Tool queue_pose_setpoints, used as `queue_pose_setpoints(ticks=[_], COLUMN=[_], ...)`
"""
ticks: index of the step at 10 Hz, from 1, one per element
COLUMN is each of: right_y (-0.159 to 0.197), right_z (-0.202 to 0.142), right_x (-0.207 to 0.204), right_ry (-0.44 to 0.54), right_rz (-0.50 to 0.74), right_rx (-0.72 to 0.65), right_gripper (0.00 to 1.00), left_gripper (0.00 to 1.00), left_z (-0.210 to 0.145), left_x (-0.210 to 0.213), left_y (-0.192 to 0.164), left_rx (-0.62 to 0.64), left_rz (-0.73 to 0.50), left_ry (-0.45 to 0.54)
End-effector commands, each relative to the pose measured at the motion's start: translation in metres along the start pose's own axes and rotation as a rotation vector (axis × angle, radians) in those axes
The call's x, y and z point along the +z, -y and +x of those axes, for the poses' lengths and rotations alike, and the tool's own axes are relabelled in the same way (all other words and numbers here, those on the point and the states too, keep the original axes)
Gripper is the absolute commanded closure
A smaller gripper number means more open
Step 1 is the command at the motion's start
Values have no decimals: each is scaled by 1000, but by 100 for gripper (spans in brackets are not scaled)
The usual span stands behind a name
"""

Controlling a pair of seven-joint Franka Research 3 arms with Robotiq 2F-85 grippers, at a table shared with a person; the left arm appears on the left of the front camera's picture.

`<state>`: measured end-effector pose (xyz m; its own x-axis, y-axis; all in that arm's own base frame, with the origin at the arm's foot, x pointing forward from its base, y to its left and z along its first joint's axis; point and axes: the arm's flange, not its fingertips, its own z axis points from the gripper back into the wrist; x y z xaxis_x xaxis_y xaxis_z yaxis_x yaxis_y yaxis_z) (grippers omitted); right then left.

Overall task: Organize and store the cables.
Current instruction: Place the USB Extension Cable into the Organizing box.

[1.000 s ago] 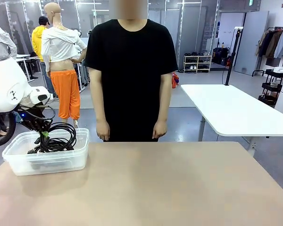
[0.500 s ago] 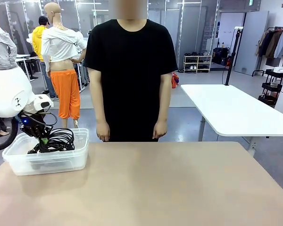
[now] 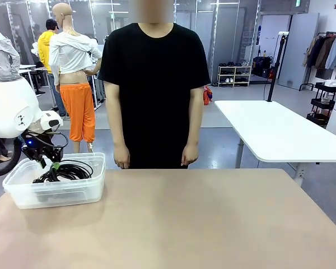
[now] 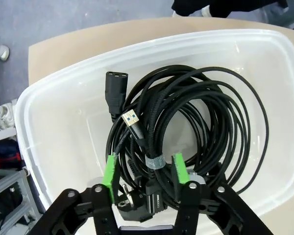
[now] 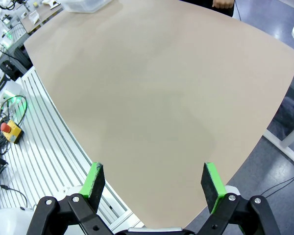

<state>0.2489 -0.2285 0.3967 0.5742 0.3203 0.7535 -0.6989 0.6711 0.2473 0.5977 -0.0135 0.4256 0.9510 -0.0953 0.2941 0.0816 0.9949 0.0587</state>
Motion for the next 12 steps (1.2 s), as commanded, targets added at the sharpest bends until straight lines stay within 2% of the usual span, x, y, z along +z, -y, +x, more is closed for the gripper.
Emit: queue_pose_setpoints(ticks=[1, 2, 3, 7, 8, 9, 12], right_y=[1, 1, 1, 1, 1, 1, 1], right_z=[0, 0, 0, 0, 0, 0, 0], right_x=[1, 1, 1, 1, 1, 1, 1], right_ry=[18, 18, 18, 18, 18, 18, 18], right_rz=[1, 1, 1, 1, 1, 1, 1], right_rx=[15, 15, 15, 15, 15, 15, 15], right_gripper=[0, 0, 0, 0, 0, 0, 0], left_gripper=[15, 14, 0, 0, 0, 0, 0], left_z=[-3, -8, -13, -25, -24, -13, -13], left_x=[10, 17, 23, 34, 31, 37, 37], left_y=[-5, -7, -7, -6, -5, 0, 0], left_rx=[7, -39, -83, -150, -173, -116, -116], left_rz=[8, -16, -15, -19, -32, 8, 8], left_ry=[6, 40, 85, 173, 167, 126, 126])
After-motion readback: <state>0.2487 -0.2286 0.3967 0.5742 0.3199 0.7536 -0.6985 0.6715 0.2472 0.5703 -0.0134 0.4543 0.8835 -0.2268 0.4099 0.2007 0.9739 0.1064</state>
